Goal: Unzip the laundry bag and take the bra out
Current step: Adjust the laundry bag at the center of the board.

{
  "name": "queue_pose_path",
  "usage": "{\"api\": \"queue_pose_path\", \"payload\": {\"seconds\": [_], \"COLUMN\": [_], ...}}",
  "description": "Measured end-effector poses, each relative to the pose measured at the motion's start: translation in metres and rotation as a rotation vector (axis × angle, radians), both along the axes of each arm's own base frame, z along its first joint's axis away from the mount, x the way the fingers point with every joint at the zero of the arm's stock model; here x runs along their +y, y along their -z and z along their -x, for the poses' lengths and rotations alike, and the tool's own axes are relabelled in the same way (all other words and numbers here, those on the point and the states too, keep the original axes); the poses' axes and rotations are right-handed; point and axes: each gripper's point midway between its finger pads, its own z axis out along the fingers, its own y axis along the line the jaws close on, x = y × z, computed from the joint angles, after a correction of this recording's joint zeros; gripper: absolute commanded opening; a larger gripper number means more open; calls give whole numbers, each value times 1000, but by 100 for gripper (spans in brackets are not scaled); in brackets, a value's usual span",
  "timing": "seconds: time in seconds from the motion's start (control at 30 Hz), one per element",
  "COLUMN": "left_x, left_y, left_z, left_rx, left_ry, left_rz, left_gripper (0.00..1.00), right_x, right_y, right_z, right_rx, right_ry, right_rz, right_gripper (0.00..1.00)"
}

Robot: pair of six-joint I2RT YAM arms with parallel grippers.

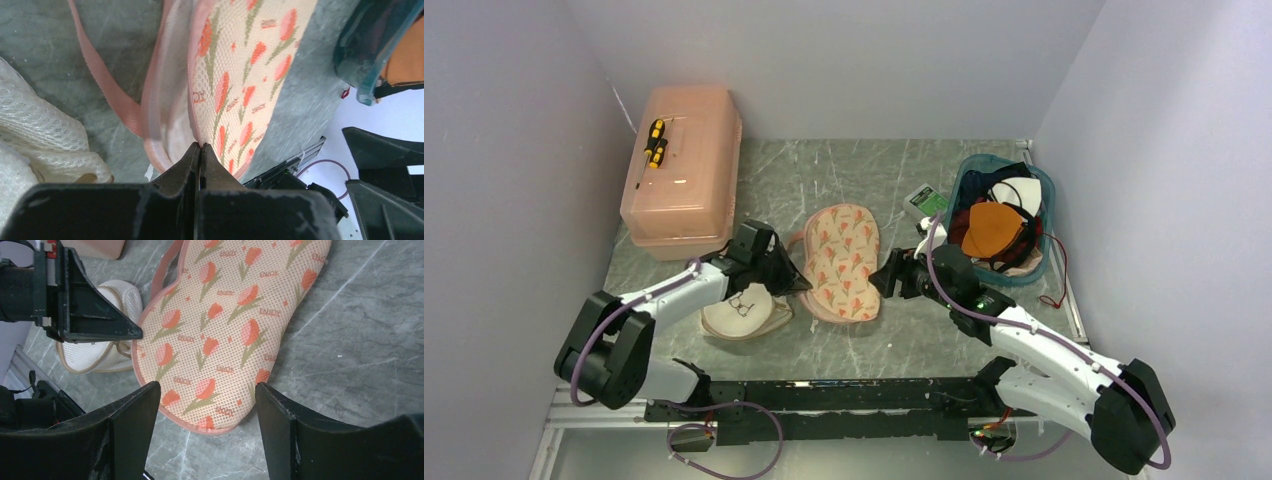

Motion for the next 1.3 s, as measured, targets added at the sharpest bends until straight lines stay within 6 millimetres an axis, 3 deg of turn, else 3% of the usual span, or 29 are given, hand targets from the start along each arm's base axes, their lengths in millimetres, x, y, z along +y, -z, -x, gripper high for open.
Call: {"api": "queue_pose_path", "payload": {"seconds": [0.23, 0.33, 0.43, 0.67, 0.73, 0.9, 0.97, 1.03, 1.13, 1.2, 1.3], "left_x": [4, 8, 13, 31, 33, 40, 45, 49, 47, 39, 19], "left_y": [-45, -52, -43, 5, 14, 19, 10, -13, -60, -95, -119], "left_z": [-15, -17, -16, 0, 0, 5, 6, 4, -7, -18, -33], "left_rx": [-153, -183, -177, -76, -55, -36, -59, -125, -263, -377, -467], "left_ry": [-11, -31, -50, -82, -85, -77, -73, -66, -48, -25, 43], "left_rz": [2, -5, -28, -125, -146, -189, -208, -215, -186, -146, -79], "left_gripper": [3, 3, 3, 3, 11, 53, 61, 63, 62, 54, 12], "right_x": [-2, -2, -2, -2, -2, -3, -4, -7, -9, -8, -6], "right_y": [-4, -4, -4, 0, 2, 4, 6, 7, -1, -11, -26], "right_z": [-1, -1, -1, -1, -1, 0, 1, 1, 0, -3, -6], "right_rx": [-13, -13, -13, -5, 1, 6, 8, 8, -6, -31, -74], "right_ry": [13, 13, 13, 13, 13, 12, 9, 8, 11, 13, 18], "right_rz": [-2, -3, -3, 3, 8, 14, 28, 48, 67, 55, 8], "right_gripper": [72, 72, 72, 72, 72, 73, 74, 75, 75, 75, 75]}}
